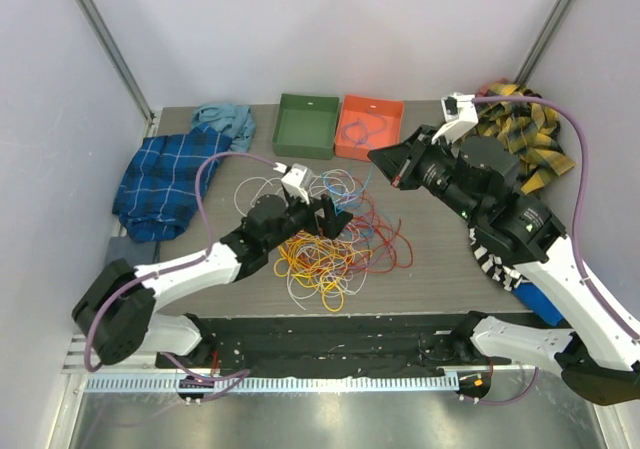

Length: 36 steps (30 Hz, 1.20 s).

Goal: Untangle the cables

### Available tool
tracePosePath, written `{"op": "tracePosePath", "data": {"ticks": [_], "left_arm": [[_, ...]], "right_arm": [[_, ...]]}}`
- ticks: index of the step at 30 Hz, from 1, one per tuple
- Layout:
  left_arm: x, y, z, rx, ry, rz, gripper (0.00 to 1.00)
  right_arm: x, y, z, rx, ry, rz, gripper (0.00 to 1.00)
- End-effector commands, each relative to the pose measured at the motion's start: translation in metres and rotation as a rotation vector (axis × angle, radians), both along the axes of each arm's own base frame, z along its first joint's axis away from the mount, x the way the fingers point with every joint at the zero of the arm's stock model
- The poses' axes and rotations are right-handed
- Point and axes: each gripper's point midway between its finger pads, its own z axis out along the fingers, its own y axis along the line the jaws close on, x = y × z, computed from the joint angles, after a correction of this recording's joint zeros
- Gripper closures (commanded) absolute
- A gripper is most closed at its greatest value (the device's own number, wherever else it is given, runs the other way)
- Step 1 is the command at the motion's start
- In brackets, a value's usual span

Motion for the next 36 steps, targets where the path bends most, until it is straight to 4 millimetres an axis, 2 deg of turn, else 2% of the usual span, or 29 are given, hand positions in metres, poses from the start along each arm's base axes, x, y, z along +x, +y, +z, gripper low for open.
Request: {"op": "tracePosePath", "data": {"ticks": [1,2,3,4,5,6,7,8,10,11,12,13,14,16,17,19,20,23,24,26,27,30,31,32,34,35,36], "left_arm": [[0.036,-0.015,0.032,-0.022,-0.131,0.065,0.0],[0.041,-0.017,0.032,-0.017,-0.135,0.071,0.0],[0.048,-0.021,0.039,-0.023,-0.148,0.083,0.06],[0.055,-0.025,0.028,0.007,-0.14,0.091,0.13],[0.06,-0.025,0.027,0.019,-0.141,0.099,0.25],[0.063,-0.025,0.027,0.03,-0.14,0.106,0.62],[0.07,-0.021,0.031,0.049,-0.139,0.136,0.86],[0.074,-0.012,0.04,0.067,-0.163,0.173,1.0],[0.082,0.006,0.066,0.08,-0.211,0.269,1.0],[0.078,0.018,0.101,0.057,-0.279,0.299,1.0],[0.078,0.025,0.123,0.046,-0.314,0.323,1.0],[0.078,0.034,0.164,0.02,-0.354,0.367,1.0],[0.073,0.042,0.195,-0.008,-0.39,0.38,1.0],[0.067,0.048,0.231,0.015,-0.415,0.378,1.0],[0.061,0.054,0.28,-0.046,-0.468,0.383,1.0],[0.053,0.06,0.315,-0.074,-0.493,0.381,1.0],[0.044,0.063,0.343,-0.104,-0.518,0.368,1.0],[0.031,0.065,0.374,-0.134,-0.548,0.328,1.0],[0.026,0.068,0.394,-0.165,-0.569,0.323,1.0],[0.019,0.069,0.411,-0.184,-0.587,0.309,1.0],[0.013,0.073,0.427,-0.206,-0.606,0.305,1.0],[0.014,0.068,0.438,-0.202,-0.609,0.289,1.0],[0.014,0.067,0.45,-0.217,-0.624,0.286,1.0],[0.013,0.066,0.454,-0.219,-0.624,0.276,1.0],[0.008,0.065,0.466,-0.233,-0.627,0.258,1.0],[0.012,0.059,0.463,-0.24,-0.609,0.247,1.0],[0.011,0.055,0.462,-0.245,-0.605,0.228,1.0]], "right_arm": [[-0.015,-0.001,0.028,0.088,-0.05,0.045,0.99],[-0.016,-0.001,0.029,0.092,-0.051,0.05,0.99],[-0.018,-0.002,0.03,0.095,-0.052,0.053,0.99],[-0.019,-0.002,0.03,0.095,-0.052,0.051,0.99],[-0.019,-0.005,0.031,0.097,-0.057,0.044,0.99],[-0.019,-0.007,0.03,0.084,-0.057,0.039,0.99],[-0.02,-0.013,0.034,0.086,-0.071,0.017,0.99],[-0.02,-0.016,0.035,0.081,-0.075,0.005,0.99],[-0.022,-0.025,0.036,0.06,-0.089,-0.018,0.99],[-0.02,-0.031,0.036,0.053,-0.096,-0.048,0.99],[-0.019,-0.033,0.035,0.047,-0.099,-0.062,0.99],[-0.017,-0.036,0.033,0.038,-0.103,-0.073,0.99],[-0.015,-0.037,0.033,0.033,-0.108,-0.088,0.99],[-0.013,-0.037,0.033,0.028,-0.118,-0.093,0.99],[-0.012,-0.037,0.033,0.024,-0.121,-0.094,0.99],[-0.01,-0.036,0.033,0.02,-0.126,-0.097,0.99],[-0.009,-0.036,0.034,0.015,-0.131,-0.097,0.99],[-0.007,-0.037,0.035,0.007,-0.143,-0.108,0.99],[-0.006,-0.038,0.035,0.005,-0.145,-0.114,0.99],[-0.005,-0.038,0.033,-0.001,-0.144,-0.12,0.99],[-0.006,-0.039,0.033,0.0,-0.146,-0.122,0.99],[-0.004,-0.039,0.028,-0.018,-0.144,-0.125,0.99],[-0.003,-0.039,0.025,-0.025,-0.14,-0.126,0.99],[-0.002,-0.037,0.021,-0.032,-0.135,-0.121,0.99],[0.0,-0.029,0.006,-0.056,-0.11,-0.093,0.99],[0.001,-0.024,0.002,-0.056,-0.108,-0.078,0.99],[0.003,-0.02,-0.009,-0.07,-0.092,-0.063,0.94]]}}
